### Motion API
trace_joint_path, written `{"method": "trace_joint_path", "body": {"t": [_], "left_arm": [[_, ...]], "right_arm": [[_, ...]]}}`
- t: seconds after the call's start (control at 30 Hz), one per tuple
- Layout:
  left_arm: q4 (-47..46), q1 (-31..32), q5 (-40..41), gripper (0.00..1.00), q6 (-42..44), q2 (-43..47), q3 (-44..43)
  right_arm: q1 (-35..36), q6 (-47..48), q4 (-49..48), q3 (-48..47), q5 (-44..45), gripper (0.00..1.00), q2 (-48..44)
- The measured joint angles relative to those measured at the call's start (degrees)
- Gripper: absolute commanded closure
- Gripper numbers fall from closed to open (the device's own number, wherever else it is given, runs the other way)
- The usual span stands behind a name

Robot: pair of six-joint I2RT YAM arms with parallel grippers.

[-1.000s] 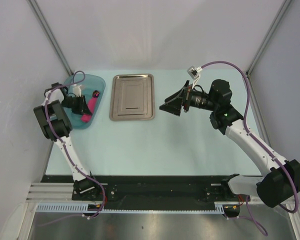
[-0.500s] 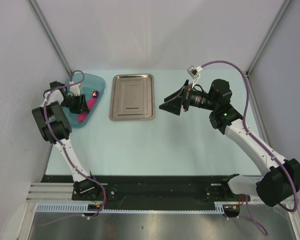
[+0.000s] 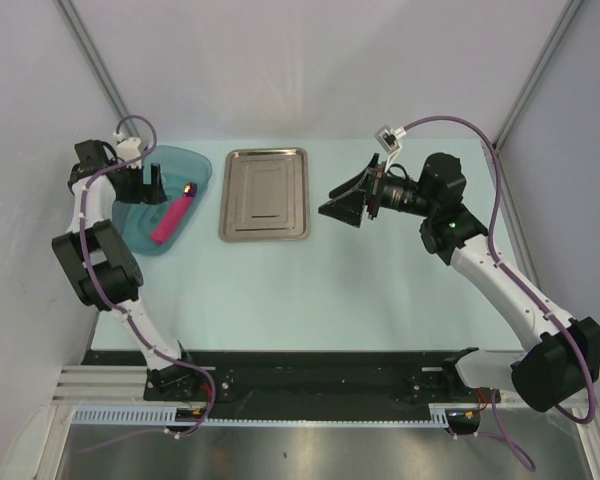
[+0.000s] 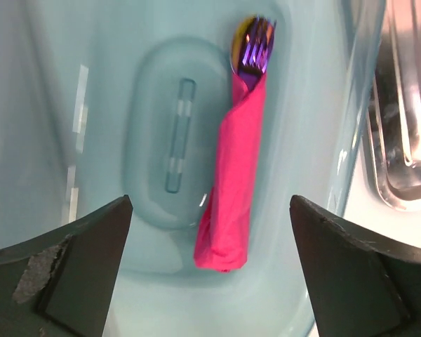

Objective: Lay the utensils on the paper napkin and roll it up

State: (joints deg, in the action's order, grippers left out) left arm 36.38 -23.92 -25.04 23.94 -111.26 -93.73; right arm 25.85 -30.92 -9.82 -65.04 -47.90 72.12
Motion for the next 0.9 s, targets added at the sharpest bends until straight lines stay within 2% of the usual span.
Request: {"method": "trace_joint_path", "body": {"t": [0.17, 0.27, 0.37, 0.53, 0.63, 0.73, 0.9], "left_arm": [[-0.09, 0.98, 2.23, 0.00, -1.99, 5.81, -1.73], [1.68, 4.04, 5.51, 0.00, -3.78, 8.57, -5.64], [3.17, 11.08, 10.12, 0.00, -6.36, 12.48, -9.16], [4.70, 27.43, 15.39, 0.00, -10.36, 20.61, -10.27], [3.56, 36.94, 17.68, 0.00, -12.79, 26.08, -5.99], [1.97, 42.27, 18.95, 0.01, -15.17, 31.21, 2.27], [1.31, 43.56, 18.88, 0.00, -19.08, 33.73, 14.27]], "right_arm": [[-2.86, 1.57, 2.71, -0.48, 1.09, 0.00, -0.42], [-5.62, 3.74, 5.99, -0.57, 2.49, 0.00, -0.85], [-9.33, 6.58, 10.95, -0.63, 4.33, 0.00, -1.49], [-16.70, 11.37, 19.37, -0.68, 7.21, 0.00, -1.88], [-21.31, 13.79, 23.12, 0.15, 9.46, 0.00, -2.78], [-24.81, 16.24, 27.10, 2.01, 13.49, 0.00, -4.61], [-27.52, 20.50, 31.78, 8.02, 17.84, 0.00, -9.55]]}}
